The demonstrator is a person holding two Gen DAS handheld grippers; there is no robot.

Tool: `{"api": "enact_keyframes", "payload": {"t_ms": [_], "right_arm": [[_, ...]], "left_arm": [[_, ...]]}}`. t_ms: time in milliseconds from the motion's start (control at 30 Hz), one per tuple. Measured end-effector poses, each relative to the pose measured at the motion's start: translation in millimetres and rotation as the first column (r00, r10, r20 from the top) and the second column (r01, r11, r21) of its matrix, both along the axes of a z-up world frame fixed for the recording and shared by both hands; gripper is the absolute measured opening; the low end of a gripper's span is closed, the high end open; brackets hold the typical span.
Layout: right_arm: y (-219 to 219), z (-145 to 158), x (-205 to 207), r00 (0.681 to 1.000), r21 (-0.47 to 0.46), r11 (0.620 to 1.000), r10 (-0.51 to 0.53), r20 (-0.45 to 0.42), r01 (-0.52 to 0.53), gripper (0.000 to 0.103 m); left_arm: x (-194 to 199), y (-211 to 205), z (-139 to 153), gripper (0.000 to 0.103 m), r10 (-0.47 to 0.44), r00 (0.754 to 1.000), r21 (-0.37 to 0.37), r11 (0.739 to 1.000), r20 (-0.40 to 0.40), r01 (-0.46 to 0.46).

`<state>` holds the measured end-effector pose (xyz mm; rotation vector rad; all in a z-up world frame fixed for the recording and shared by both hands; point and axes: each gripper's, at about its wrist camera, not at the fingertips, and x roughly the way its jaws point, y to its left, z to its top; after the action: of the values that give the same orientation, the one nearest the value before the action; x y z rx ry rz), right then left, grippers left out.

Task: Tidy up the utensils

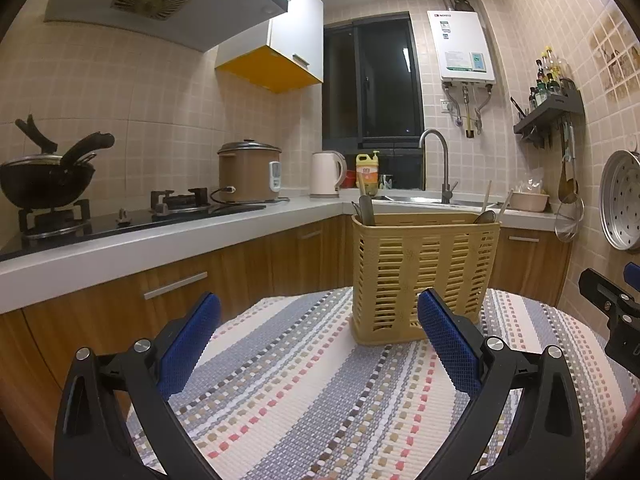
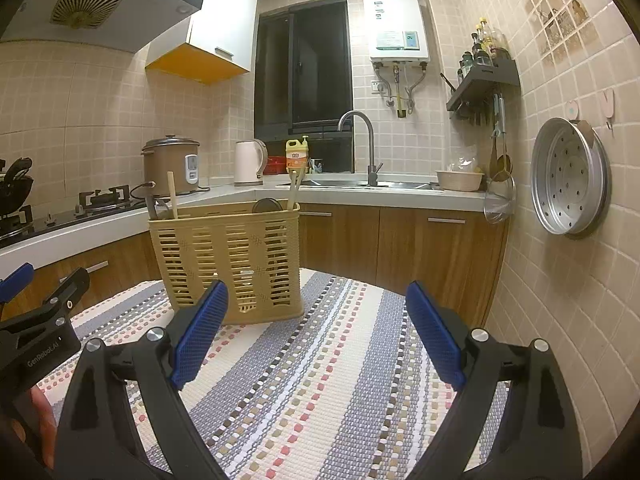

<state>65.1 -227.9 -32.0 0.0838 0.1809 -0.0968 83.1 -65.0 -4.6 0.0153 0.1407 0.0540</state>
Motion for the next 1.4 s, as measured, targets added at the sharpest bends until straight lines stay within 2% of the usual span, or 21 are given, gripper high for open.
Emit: {"api": "enact_keyframes", "payload": {"t_ms": [267, 433, 1400], "right_arm": [[0.0, -0.7, 1.6, 1.0, 0.0, 1.0, -0.003, -0.005, 0.003, 0.087], [-0.7, 0.2, 0.6, 1.0, 0.005, 1.0, -0.006, 0.004, 0.006, 0.091], [6.3, 0.3, 1.3, 1.0, -0.012, 1.0, 0.005, -0.006, -0.005, 0.091]], "left_arm": [[1.7, 1.2, 0.0, 0.095, -0.009, 1.0, 0.003, 1.0, -0.006, 0.009], [2.8, 1.7, -0.1, 0.095, -0.007, 1.0, 0.004, 1.0, -0.009, 0.007], [7.3, 5.6, -2.9, 0.095, -0.012, 1.0, 0.003, 1.0, -0.024, 0.012]]}}
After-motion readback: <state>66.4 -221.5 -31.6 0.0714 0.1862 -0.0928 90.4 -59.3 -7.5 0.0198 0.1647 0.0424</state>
